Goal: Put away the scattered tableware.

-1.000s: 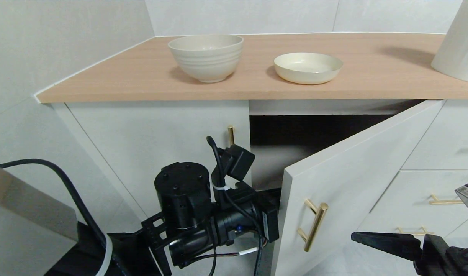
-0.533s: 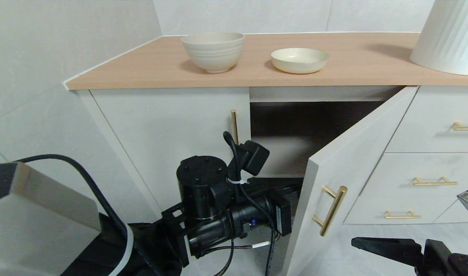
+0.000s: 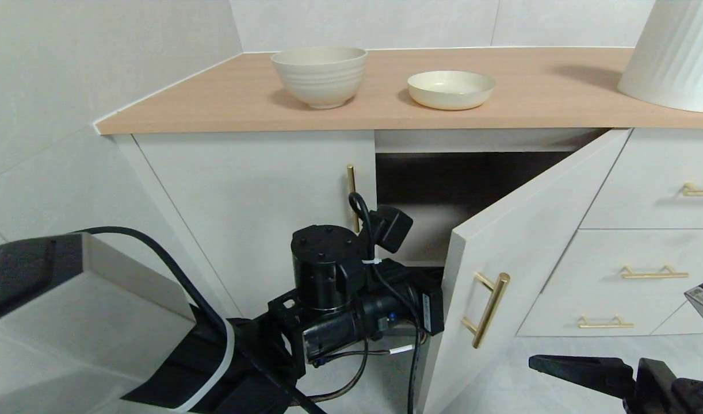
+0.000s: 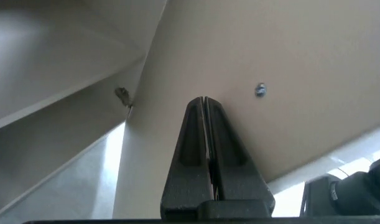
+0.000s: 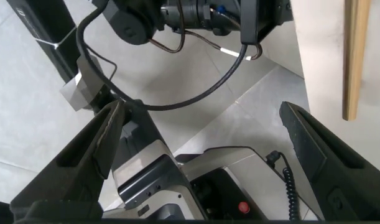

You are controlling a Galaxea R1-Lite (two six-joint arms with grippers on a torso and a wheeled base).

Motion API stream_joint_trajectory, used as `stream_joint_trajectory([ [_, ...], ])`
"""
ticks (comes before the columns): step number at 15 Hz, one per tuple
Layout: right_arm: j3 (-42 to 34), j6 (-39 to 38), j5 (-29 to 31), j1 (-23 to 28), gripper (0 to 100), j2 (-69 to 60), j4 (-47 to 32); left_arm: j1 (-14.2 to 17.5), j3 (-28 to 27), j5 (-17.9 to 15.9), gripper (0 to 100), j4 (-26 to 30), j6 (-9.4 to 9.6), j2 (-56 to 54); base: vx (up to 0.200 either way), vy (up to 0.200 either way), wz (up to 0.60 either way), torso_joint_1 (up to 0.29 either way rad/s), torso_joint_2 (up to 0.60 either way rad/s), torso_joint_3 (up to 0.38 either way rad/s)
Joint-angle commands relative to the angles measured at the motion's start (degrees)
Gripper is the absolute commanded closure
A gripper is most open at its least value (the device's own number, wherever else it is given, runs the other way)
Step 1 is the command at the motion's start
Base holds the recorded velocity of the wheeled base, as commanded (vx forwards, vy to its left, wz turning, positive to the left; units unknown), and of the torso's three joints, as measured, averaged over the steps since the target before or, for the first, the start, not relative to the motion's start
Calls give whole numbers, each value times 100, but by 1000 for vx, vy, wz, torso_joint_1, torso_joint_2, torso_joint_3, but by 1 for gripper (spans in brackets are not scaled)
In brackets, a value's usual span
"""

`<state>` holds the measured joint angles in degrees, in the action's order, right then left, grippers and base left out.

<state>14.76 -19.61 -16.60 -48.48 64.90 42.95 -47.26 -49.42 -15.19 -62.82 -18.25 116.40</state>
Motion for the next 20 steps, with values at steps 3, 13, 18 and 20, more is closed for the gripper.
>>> stream_joint_trajectory([
  [3, 0, 2, -1, -3, 0, 14, 3, 77, -367, -10, 100, 288, -3, 111, -133, 0, 0, 5, 5, 0],
  [13, 0, 10, -1, -3, 0, -13, 3, 384, -903, -2, 100, 622, -12, 454, -20, 0, 0, 0, 0, 0],
  [18, 0, 10, -1, -12, 0, -13, 3, 332, -1008, -2, 100, 630, -12, 542, -160, 0, 0, 6, 4, 2],
  [20, 0, 10, -1, -118, 0, -65, 3, 147, -1105, -2, 100, 630, -12, 612, 0, 0, 0, 0, 0, 0],
])
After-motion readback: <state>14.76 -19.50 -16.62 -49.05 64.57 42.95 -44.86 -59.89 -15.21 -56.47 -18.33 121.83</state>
